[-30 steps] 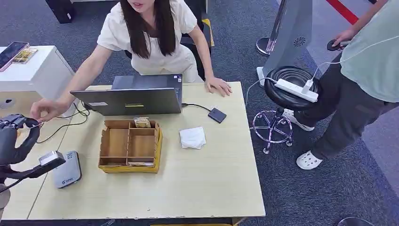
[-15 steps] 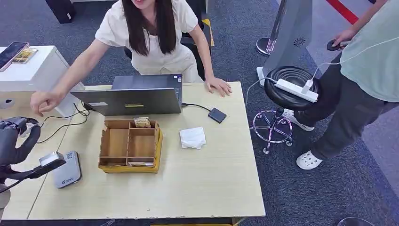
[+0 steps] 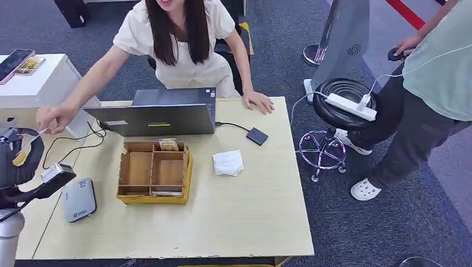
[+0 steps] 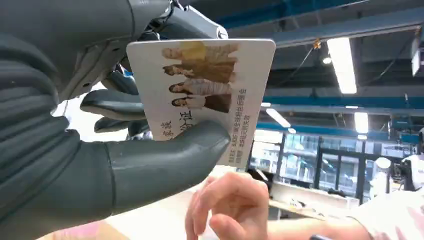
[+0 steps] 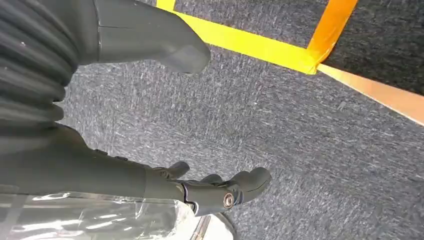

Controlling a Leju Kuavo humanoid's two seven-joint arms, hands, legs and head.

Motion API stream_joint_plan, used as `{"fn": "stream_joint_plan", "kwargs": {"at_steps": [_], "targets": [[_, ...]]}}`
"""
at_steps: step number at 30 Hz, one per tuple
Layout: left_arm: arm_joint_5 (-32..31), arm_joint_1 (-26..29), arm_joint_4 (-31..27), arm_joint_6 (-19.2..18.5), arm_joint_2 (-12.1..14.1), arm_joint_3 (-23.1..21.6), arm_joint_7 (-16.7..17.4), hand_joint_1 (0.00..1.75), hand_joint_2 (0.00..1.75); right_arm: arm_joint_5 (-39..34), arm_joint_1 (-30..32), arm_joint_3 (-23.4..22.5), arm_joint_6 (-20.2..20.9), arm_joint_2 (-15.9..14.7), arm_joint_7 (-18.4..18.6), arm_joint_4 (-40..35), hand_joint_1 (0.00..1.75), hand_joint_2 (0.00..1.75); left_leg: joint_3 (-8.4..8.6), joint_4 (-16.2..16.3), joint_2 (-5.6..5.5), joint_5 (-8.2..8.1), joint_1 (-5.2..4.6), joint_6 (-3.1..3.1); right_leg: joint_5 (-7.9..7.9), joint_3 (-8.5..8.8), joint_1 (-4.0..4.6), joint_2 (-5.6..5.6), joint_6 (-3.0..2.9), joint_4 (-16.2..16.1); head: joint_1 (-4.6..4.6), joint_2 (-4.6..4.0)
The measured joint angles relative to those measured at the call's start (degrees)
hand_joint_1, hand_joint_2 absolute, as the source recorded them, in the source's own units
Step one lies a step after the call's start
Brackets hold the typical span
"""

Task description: Pass the card to the sensor for recognition and then transmit it.

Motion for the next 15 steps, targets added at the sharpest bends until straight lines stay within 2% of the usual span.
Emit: {"fn": "stream_joint_plan", "kwargs": {"at_steps": [3, 9, 13, 15], "targets": [[4.36, -0.61, 0.00, -6.11, -1.58, 1.00, 1.77, 1.75, 1.75, 0.46, 0.10, -0.61, 0.00, 0.02, 0.33, 0.00, 0.00, 1.75, 0.00, 0.01, -0.02, 0.00, 0.00, 0.00, 0.00, 0.00, 0.00, -0.02, 0.00, 0.00, 0.00, 0.00], [6.21, -1.17, 0.00, -9.92, -4.20, 2.23, 3.91, 1.75, 1.75, 1.53, 0.22, -1.66, 0.07, 0.28, 0.35, -0.13, 0.00, 1.75, 0.00, 0.01, 0.00, 0.00, 0.00, 0.00, 0.00, -0.01, 0.00, 0.00, 0.00, 0.00, -0.02, 0.00], [9.92, -2.04, 0.00, -14.49, -6.54, 3.48, 7.70, 1.75, 1.75, 2.36, 0.23, -2.64, 0.09, 0.42, 0.59, -0.41, 0.00, 1.75, -0.01, 0.02, -0.02, 0.00, 0.00, 0.00, 0.00, 0.00, 0.00, -0.02, 0.00, 0.00, 0.00, 0.00], [10.66, -2.57, 0.00, -15.45, -7.41, 4.00, 8.80, 1.75, 1.75, 2.66, 0.25, -3.14, 0.09, 0.44, 0.72, -0.48, 0.00, 1.75, -0.01, 0.02, 0.00, 0.00, 0.00, 0.00, 0.03, 0.00, 0.00, 0.00, 0.03, 0.00, 0.00, 0.00]]}}
